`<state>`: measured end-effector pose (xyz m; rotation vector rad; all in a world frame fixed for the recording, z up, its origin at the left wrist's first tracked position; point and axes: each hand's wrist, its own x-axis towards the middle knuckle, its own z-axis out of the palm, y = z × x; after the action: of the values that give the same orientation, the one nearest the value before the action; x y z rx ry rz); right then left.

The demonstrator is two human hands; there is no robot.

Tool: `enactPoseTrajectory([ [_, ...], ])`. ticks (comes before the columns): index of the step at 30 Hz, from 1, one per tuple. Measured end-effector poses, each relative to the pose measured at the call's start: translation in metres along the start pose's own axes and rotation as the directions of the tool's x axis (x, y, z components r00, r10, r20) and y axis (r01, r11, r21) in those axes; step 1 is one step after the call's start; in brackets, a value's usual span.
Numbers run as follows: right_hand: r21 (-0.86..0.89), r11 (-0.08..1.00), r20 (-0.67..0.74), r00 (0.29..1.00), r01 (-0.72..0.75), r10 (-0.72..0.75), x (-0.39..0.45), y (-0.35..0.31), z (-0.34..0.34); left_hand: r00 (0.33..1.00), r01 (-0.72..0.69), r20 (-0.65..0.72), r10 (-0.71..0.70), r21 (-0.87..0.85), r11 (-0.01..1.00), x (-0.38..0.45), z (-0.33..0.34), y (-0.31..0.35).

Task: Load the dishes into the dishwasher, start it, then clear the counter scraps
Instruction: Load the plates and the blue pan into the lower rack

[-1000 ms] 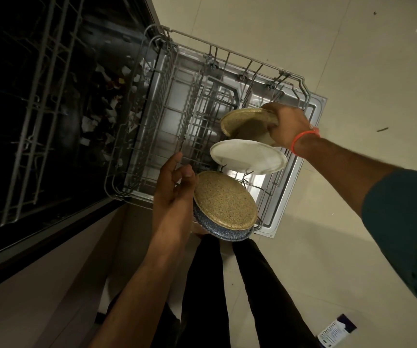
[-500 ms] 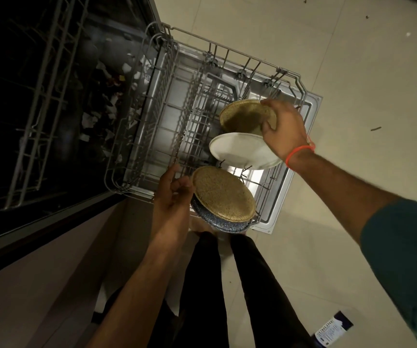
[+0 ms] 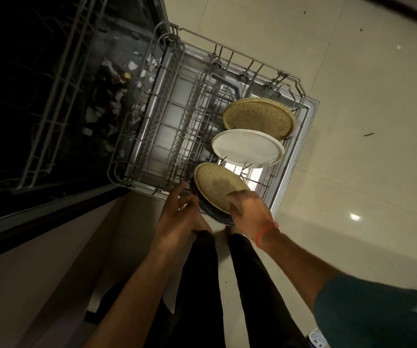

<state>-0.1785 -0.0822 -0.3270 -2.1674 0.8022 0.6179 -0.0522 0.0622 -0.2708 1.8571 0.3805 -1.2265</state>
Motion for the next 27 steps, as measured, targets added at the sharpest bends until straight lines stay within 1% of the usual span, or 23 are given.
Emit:
enactPoseTrajectory([
  [2,0.01,0.999,-0.004,0.999,-0.045,0.045,-0.015,0.0,0.008,1.0,0.011,0.007,-0.011,-0.002,1.0,-0.008,-0.001,-0.003],
  [4,0.051,0.997,-0.037,0.998,-0.057,0.059,-0.028,-0.002,0.01,1.0,-0.009,0.017,0.008,0.02,1.0,-0.017,-0.001,-0.002],
  [6,0.062,0.998,-0.071,0.997,-0.032,0.037,-0.04,-0.005,0.006,0.999,-0.034,0.03,0.033,0.042,0.999,-0.026,-0.003,-0.002],
  [10,0.013,1.0,-0.116,0.993,0.003,-0.001,-0.057,-0.01,-0.013,0.991,-0.124,0.073,0.116,0.113,0.986,-0.051,-0.007,-0.001],
  [12,-0.016,1.0,-0.134,0.991,0.019,-0.021,-0.065,-0.014,-0.022,0.984,-0.16,0.099,0.149,0.118,0.98,-0.066,-0.008,0.005],
  [18,-0.04,0.996,-0.193,0.978,0.078,-0.085,-0.091,-0.038,-0.054,0.976,-0.21,0.078,0.203,0.097,0.973,-0.117,-0.01,0.026],
  [23,0.042,0.989,-0.211,0.969,0.143,-0.131,-0.124,-0.061,-0.068,0.965,-0.262,0.016,0.262,0.077,0.962,-0.16,-0.01,0.024],
  [27,0.139,0.961,-0.249,0.947,0.241,-0.202,-0.148,-0.076,-0.087,0.953,-0.302,-0.012,0.304,0.078,0.95,-0.202,-0.005,0.017],
])
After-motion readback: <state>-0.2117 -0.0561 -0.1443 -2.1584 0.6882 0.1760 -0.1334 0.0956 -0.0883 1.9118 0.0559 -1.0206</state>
